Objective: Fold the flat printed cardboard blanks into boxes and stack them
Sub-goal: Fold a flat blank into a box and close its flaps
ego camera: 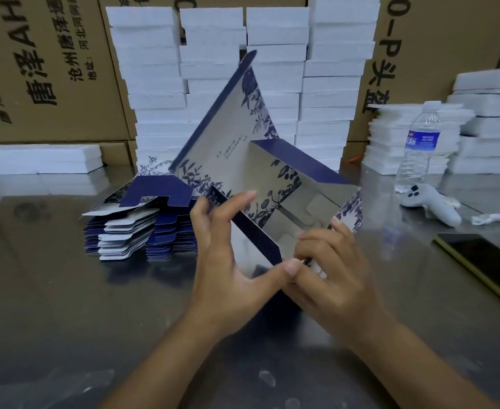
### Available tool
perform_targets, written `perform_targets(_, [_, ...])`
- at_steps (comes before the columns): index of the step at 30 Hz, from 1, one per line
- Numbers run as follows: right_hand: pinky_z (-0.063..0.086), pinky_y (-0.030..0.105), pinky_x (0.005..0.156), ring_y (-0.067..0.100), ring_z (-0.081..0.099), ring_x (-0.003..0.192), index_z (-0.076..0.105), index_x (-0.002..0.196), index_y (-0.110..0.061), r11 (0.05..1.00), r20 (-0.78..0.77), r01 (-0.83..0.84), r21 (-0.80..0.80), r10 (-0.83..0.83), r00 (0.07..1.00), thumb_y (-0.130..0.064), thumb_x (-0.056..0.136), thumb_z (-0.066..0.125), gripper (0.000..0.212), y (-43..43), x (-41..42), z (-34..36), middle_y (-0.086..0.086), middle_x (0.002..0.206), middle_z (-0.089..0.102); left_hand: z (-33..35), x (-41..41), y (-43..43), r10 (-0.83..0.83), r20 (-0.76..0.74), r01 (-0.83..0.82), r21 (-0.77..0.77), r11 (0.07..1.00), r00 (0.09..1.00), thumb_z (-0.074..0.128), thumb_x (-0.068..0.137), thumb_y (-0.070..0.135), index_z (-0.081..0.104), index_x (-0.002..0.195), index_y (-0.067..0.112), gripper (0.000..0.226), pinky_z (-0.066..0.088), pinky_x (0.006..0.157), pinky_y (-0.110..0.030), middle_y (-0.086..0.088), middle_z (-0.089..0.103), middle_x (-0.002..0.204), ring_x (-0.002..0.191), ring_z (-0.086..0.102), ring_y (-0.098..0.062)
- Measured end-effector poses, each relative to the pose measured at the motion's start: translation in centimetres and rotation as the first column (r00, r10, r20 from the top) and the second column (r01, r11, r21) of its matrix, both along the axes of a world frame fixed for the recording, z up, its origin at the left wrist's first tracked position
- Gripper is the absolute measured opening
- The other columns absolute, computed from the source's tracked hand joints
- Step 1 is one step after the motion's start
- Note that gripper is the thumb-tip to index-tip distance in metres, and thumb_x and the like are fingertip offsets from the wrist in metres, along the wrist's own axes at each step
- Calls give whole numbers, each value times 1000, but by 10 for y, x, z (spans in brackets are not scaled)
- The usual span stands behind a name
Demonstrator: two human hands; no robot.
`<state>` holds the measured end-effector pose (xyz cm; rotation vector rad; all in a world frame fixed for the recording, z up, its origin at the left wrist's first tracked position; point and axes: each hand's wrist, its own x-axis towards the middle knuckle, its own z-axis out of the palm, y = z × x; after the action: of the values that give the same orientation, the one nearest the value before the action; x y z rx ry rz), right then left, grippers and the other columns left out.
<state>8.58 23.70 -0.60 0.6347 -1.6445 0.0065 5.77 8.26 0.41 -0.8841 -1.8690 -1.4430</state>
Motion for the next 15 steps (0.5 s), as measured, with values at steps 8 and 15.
perform_targets(8, [45, 30, 97, 22, 56, 95, 44, 106, -9, 975, 215, -158, -157, 190, 958, -17, 93, 45, 15, 7, 18, 16, 10, 109, 53, -2, -5, -3, 51, -164, -45, 42, 998, 985, 73, 65, 48, 38, 125, 35, 71, 34, 105, -22, 6, 23, 137, 129, 38, -18])
perform_targets(15, [32, 26, 47, 20, 62, 74, 61, 108, -22, 878, 598, 294, 378, -474, 646, -16, 69, 62, 39, -19, 24, 78, -3, 83, 63, 3, 1, -1, 33, -258, -37, -9, 999, 966, 74, 62, 43, 43, 121, 25, 70, 28, 99, -5, -4, 27, 129, 126, 32, 5])
